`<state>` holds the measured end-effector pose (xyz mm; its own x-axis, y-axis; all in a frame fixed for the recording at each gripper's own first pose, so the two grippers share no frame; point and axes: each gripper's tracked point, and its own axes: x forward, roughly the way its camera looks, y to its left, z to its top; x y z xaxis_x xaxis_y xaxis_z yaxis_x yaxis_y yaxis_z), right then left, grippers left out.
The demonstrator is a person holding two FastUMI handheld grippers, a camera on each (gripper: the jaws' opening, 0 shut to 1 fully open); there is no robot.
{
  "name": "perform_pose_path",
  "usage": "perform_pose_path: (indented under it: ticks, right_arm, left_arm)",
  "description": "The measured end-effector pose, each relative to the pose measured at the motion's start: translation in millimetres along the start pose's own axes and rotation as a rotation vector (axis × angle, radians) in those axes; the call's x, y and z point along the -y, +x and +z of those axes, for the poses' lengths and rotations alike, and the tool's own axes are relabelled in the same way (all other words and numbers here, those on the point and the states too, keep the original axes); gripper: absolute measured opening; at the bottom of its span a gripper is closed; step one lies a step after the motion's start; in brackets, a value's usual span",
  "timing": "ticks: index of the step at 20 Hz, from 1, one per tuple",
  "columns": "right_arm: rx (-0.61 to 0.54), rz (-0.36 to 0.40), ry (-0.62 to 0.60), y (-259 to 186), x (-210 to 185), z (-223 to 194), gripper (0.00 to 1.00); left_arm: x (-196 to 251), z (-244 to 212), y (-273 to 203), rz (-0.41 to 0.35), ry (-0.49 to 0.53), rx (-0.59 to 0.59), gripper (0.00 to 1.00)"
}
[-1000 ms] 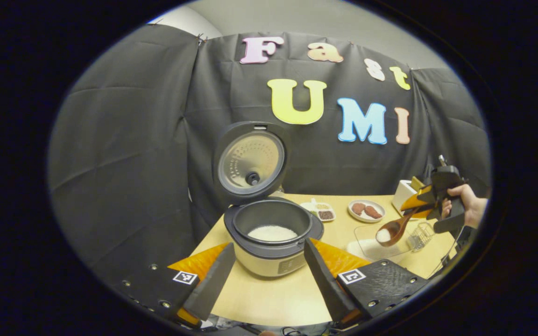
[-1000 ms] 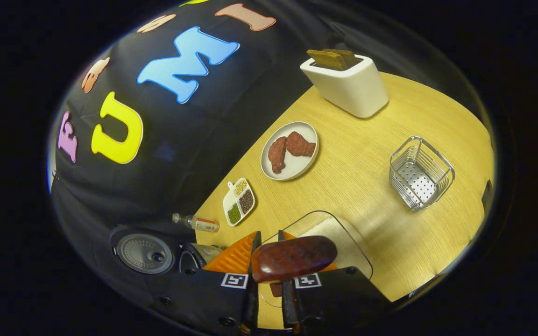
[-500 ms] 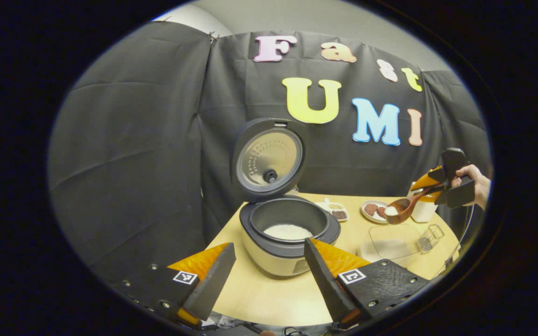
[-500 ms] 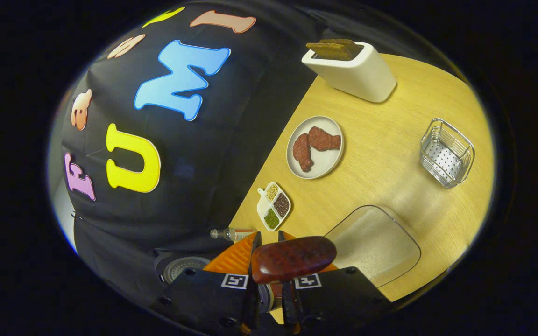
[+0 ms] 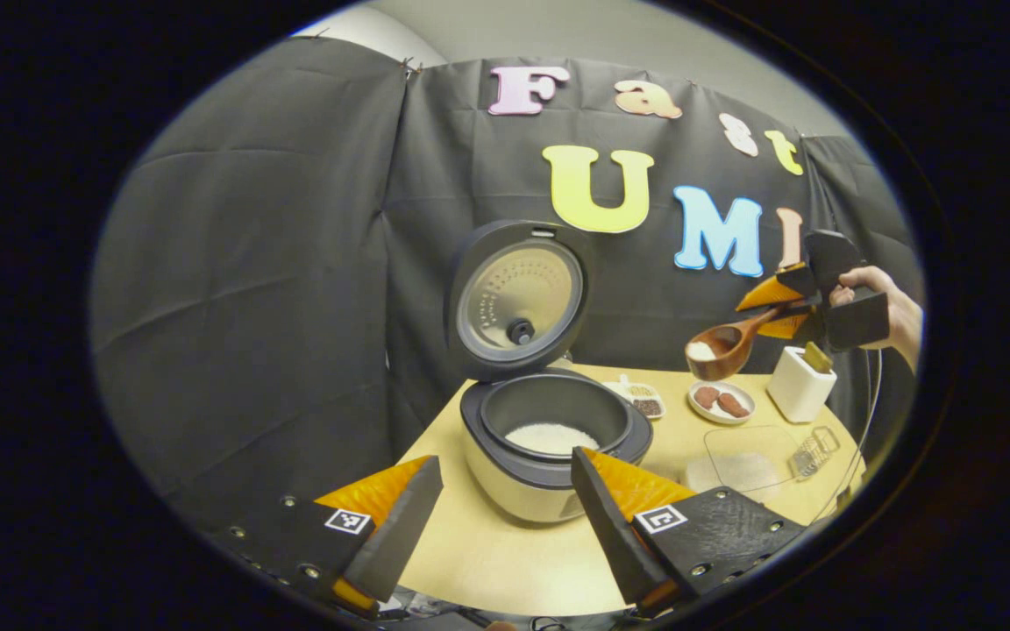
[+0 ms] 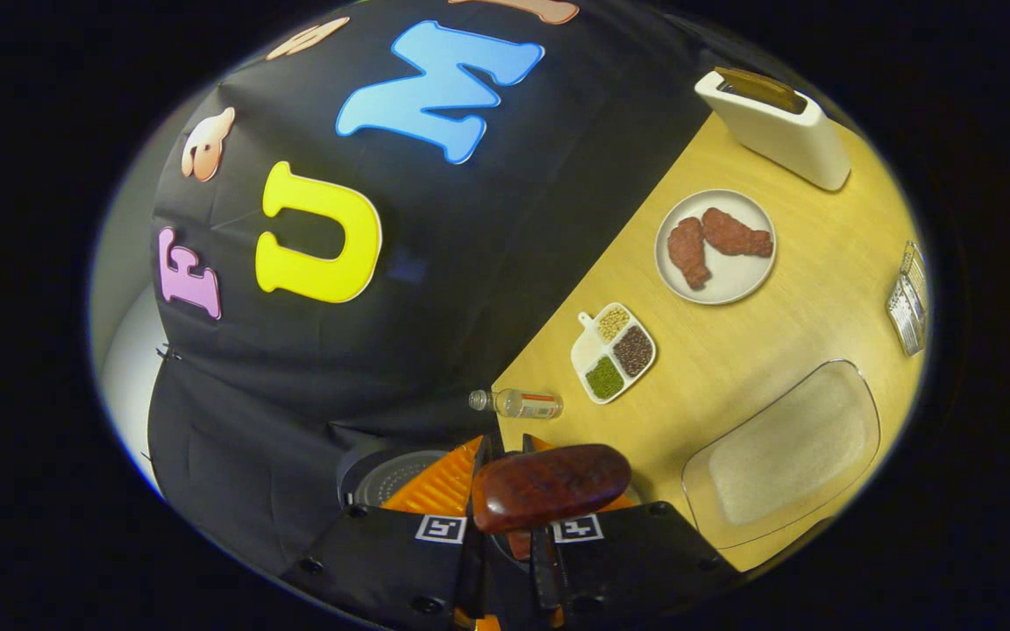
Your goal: Close the left gripper, press the button to open the rice cooker; take a wooden spoon from the chopstick holder with the right hand, scoop a spoonful of rice and pour it into the rice cooker, then put the wooden spoon back into the chopstick holder.
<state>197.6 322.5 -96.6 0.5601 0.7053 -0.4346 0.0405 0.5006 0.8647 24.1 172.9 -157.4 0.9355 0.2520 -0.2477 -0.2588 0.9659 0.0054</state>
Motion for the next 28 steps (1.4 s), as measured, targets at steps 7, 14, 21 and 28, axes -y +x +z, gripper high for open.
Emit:
perform_pose_path:
  ticks: [7, 14, 21, 28]
  right_arm:
    - [-0.1, 0.041, -0.091, 54.9, -45.1, -43.9, 0.18]
    - [-0.119, 0.035, -0.263, 100.7, -62.2, -81.2, 0.17]
    - [-0.072, 0.046, -0.586, 131.0, -80.8, -99.3, 0.17]
    - [-0.011, 0.054, -0.838, 147.4, -80.4, -108.4, 0.22]
  left_arm:
    - [-17.7, -1.2, 5.1, 0.044, 0.005, -0.024, 0.93]
    - [-25.0, -2.1, 4.2, 0.073, 0.03, -0.046, 0.93]
    - [-18.8, -9.8, 7.2, 0.064, 0.006, -0.063, 0.93]
    - [-33.4, -4.6, 17.0, 0.085, -0.016, -0.051, 0.93]
